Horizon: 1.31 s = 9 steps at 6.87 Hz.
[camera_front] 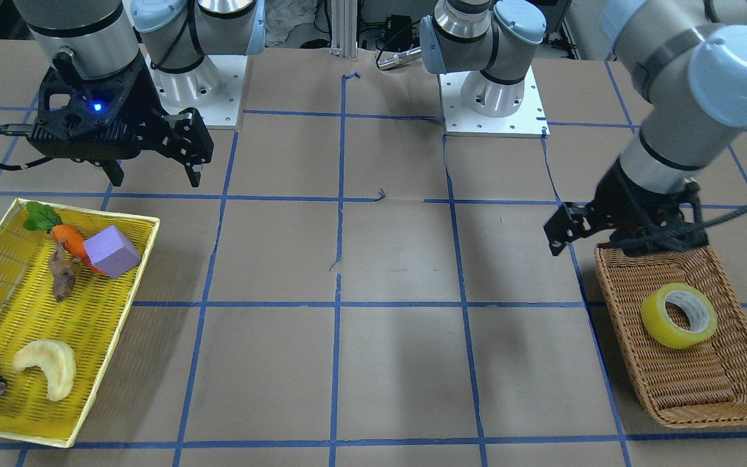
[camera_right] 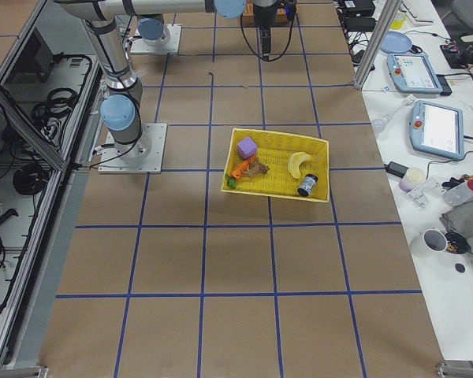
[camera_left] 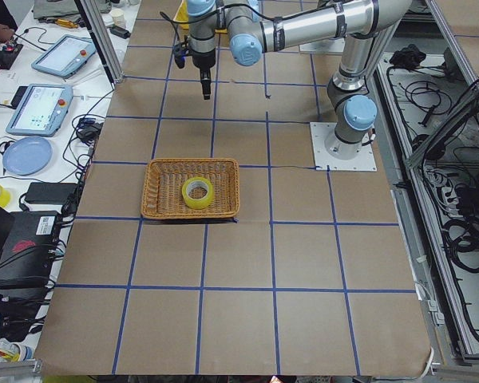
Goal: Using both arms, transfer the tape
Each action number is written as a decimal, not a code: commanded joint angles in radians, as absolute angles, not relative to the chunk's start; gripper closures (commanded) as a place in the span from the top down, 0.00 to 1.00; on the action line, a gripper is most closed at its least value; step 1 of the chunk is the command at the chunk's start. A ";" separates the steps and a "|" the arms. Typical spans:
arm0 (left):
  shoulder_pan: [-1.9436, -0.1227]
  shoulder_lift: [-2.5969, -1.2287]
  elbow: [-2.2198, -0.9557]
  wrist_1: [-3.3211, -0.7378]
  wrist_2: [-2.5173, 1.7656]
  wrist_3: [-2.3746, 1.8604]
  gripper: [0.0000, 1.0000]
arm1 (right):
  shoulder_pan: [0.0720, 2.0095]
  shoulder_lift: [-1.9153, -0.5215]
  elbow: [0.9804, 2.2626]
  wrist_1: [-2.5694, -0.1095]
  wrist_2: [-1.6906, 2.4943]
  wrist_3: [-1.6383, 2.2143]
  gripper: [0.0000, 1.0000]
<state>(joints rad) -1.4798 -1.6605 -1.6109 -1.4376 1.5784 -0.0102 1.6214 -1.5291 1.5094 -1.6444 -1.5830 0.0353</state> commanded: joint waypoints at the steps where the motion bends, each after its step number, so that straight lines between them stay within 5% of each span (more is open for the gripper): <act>1: -1.568 -1.605 -1.608 -1.526 1.533 -0.044 1.00 | 1.621 -1.529 1.509 -1.644 -1.583 0.035 1.00; 9: -1.608 -1.583 -1.620 -1.555 1.540 -0.026 1.00 | 1.621 -1.528 1.509 -1.644 -1.583 0.035 1.00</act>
<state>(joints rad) -1.6073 -1.5839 -1.6194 -1.5539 1.5376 -0.0266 1.6214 -1.5283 1.5094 -1.6444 -1.5831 0.0353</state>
